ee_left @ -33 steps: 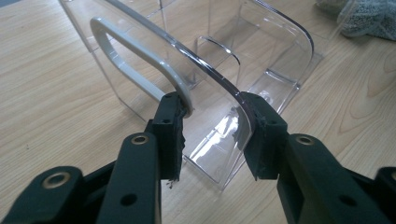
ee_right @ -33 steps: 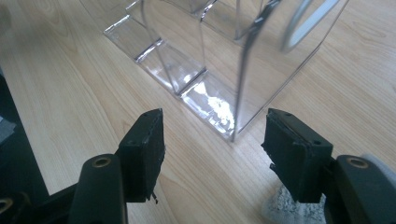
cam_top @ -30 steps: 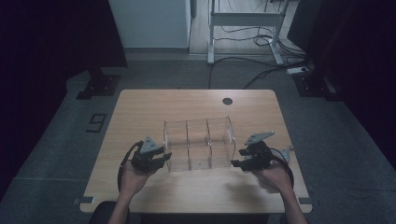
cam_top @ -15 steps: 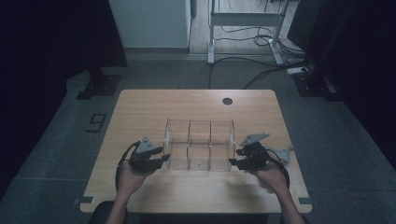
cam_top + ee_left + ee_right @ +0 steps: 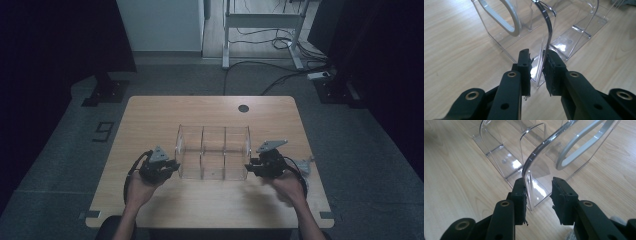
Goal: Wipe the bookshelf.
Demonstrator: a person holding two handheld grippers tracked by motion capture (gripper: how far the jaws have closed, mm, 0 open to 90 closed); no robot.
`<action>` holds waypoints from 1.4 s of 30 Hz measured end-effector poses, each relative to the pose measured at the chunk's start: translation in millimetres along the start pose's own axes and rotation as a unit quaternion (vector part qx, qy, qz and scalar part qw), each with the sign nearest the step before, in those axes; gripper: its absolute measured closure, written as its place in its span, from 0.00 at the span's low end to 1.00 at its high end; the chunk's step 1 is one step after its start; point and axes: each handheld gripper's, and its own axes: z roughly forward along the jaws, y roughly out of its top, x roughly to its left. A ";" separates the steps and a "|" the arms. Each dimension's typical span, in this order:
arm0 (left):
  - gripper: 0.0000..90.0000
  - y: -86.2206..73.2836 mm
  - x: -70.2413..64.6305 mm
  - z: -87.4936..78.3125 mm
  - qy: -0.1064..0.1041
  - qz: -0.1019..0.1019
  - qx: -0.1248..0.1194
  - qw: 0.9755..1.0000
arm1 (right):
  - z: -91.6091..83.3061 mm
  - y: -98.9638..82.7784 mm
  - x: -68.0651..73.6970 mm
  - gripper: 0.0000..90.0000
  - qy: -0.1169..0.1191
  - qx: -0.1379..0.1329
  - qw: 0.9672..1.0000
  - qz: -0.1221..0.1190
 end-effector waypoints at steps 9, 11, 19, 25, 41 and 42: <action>0.82 13.2 15.8 12.4 0.002 0.001 0.005 1.000 | 9.4 10.1 -15.3 0.69 -0.006 -0.003 1.000 0.012; 0.82 16.4 18.9 15.2 0.002 0.002 0.006 1.000 | 12.7 13.4 -21.1 0.68 -0.007 -0.005 1.000 0.018; 0.82 23.7 25.5 21.1 0.007 0.001 0.008 1.000 | 17.8 17.6 -30.8 0.67 -0.003 -0.005 1.000 0.029; 0.58 24.2 20.2 10.6 0.012 -0.007 -0.010 1.000 | 14.4 17.0 -25.0 0.50 -0.012 0.010 1.000 0.014; 0.15 8.1 0.2 -19.7 -0.025 -0.001 -0.013 1.000 | -10.3 4.4 -1.3 0.22 0.010 0.008 1.000 -0.011; 0.14 6.6 -1.3 -20.7 -0.023 0.000 -0.014 1.000 | -11.5 2.7 -0.1 0.21 0.013 0.007 1.000 -0.011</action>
